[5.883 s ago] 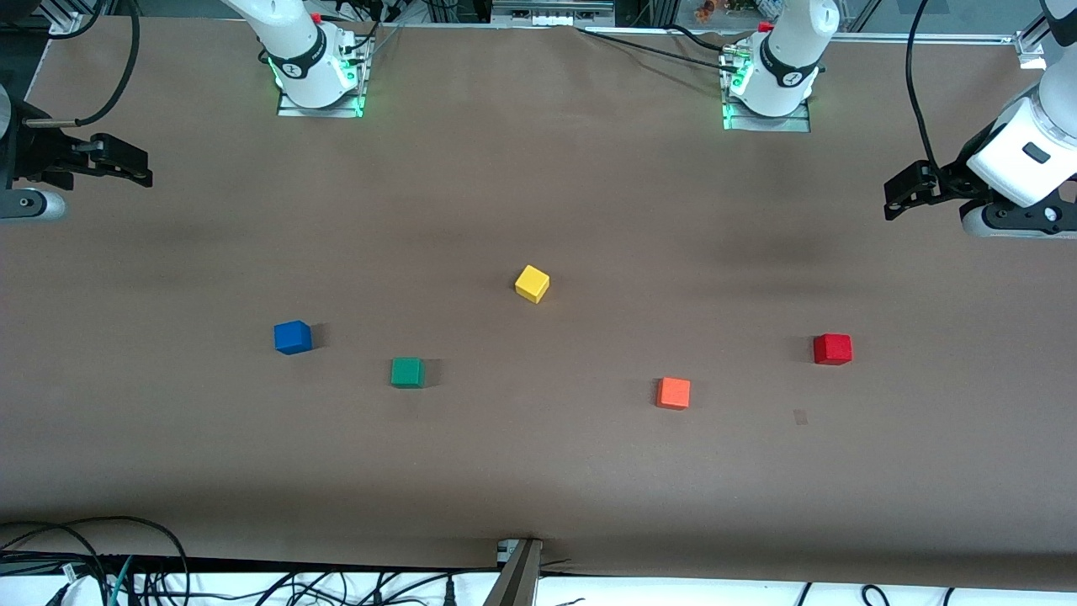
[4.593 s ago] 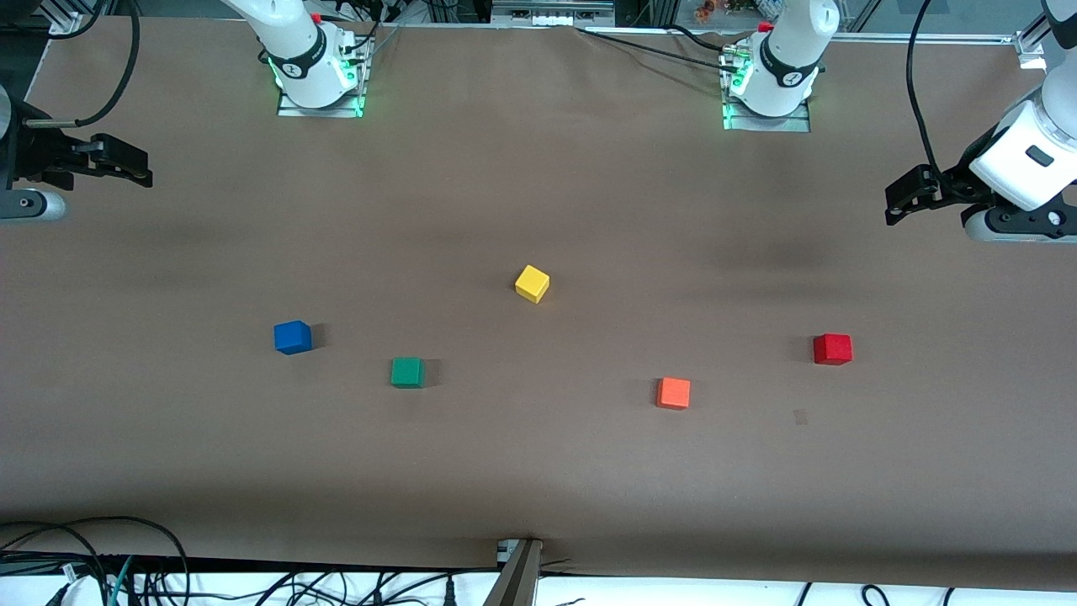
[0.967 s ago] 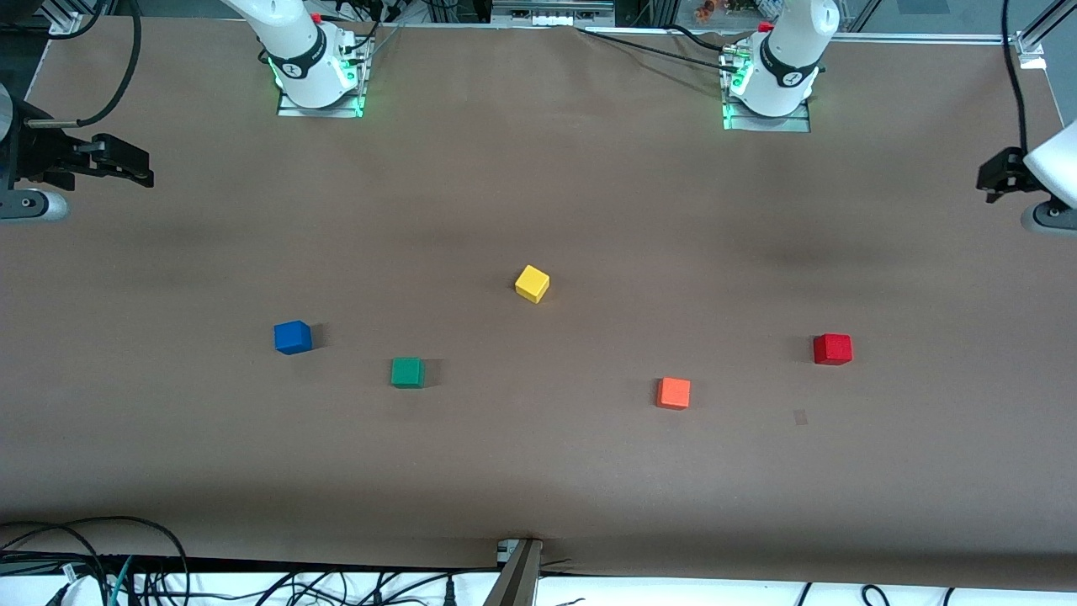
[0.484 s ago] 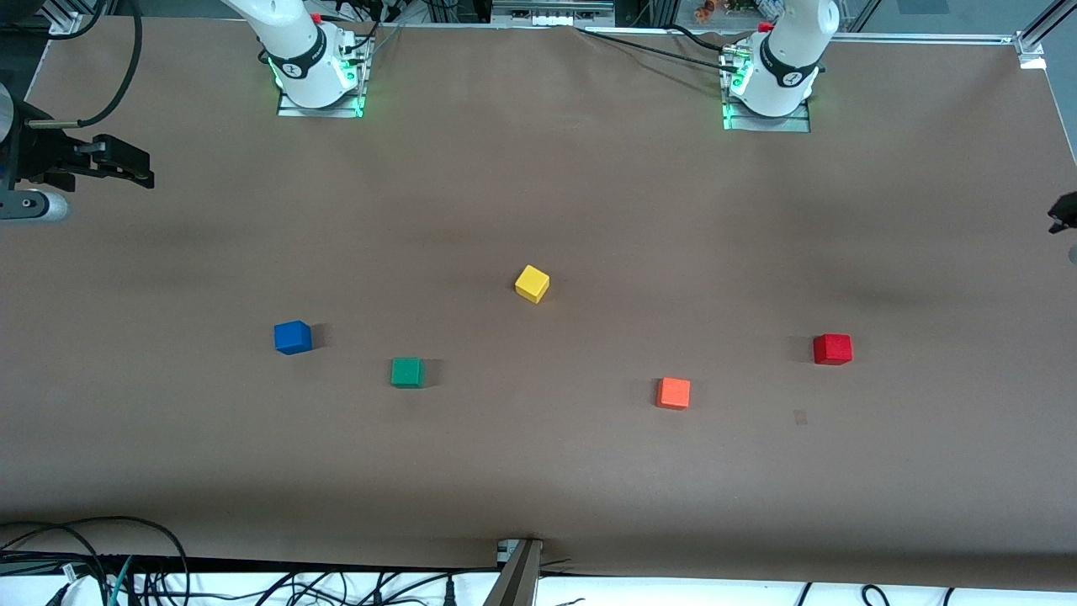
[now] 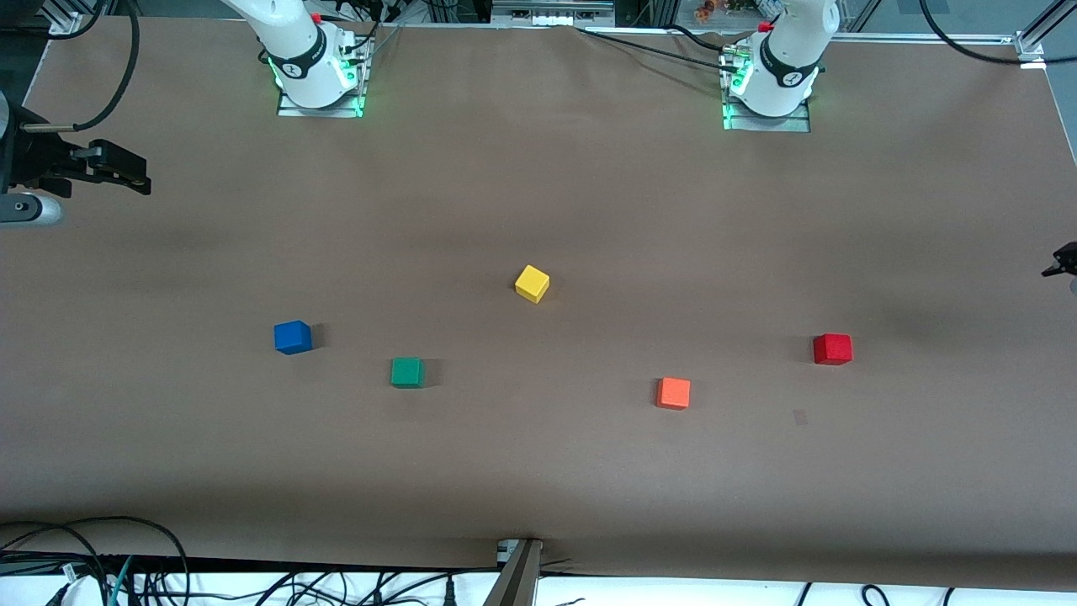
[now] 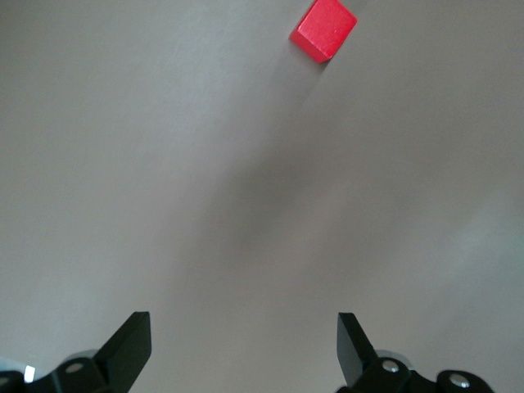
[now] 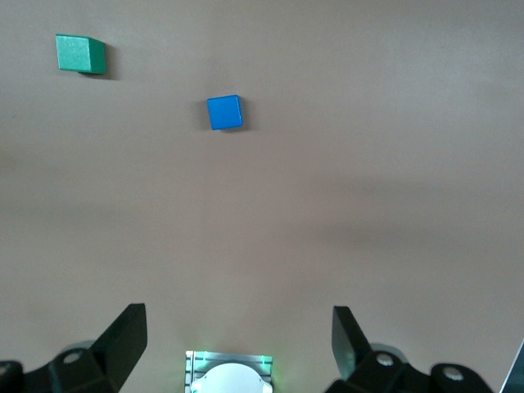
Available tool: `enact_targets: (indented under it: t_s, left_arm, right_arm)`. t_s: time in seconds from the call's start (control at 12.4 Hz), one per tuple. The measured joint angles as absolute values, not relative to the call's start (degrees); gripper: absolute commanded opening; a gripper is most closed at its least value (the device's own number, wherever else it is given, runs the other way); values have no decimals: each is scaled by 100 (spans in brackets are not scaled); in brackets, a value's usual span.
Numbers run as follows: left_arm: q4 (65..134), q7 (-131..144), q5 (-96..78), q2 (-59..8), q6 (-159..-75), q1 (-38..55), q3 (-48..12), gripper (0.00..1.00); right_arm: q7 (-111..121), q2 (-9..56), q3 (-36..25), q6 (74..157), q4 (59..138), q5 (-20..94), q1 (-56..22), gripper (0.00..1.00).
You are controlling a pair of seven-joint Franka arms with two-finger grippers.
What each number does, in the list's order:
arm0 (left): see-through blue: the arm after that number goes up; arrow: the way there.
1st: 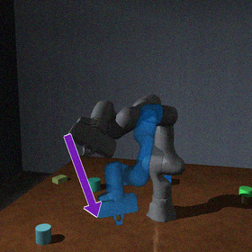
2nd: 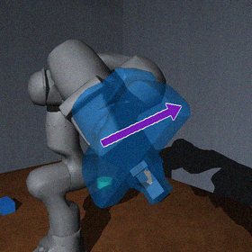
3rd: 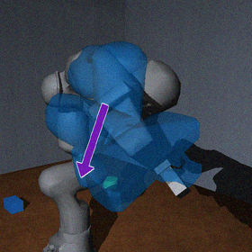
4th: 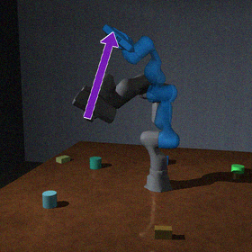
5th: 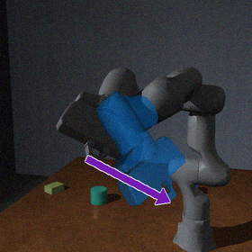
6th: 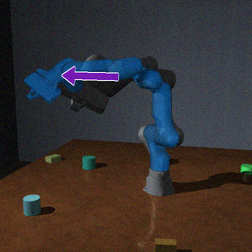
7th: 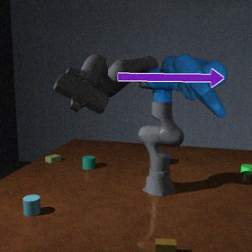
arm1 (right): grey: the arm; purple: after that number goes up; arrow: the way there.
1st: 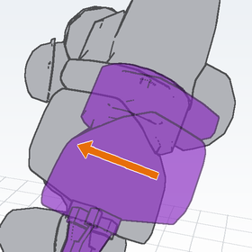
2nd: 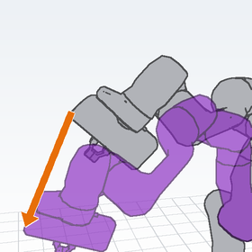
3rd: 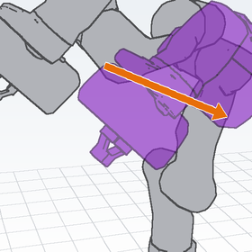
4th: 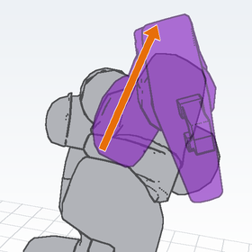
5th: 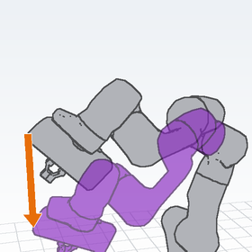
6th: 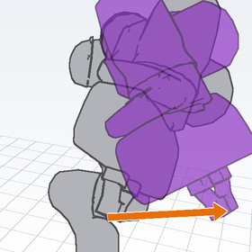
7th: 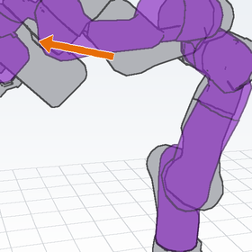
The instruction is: Pass red block to right arm, stack on blue
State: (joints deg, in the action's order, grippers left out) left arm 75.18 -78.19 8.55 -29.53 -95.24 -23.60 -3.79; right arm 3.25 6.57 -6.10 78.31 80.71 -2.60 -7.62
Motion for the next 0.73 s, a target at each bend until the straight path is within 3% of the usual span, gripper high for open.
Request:
enact_targets:
  t_s: [0.73]
  left_arm:
    - [7394, -10913, -1988, -4598, -9888, -3234, -381, 100]
  right_arm:
    - [325, 690, -610, 7877, 8071, -260, -761, 100]
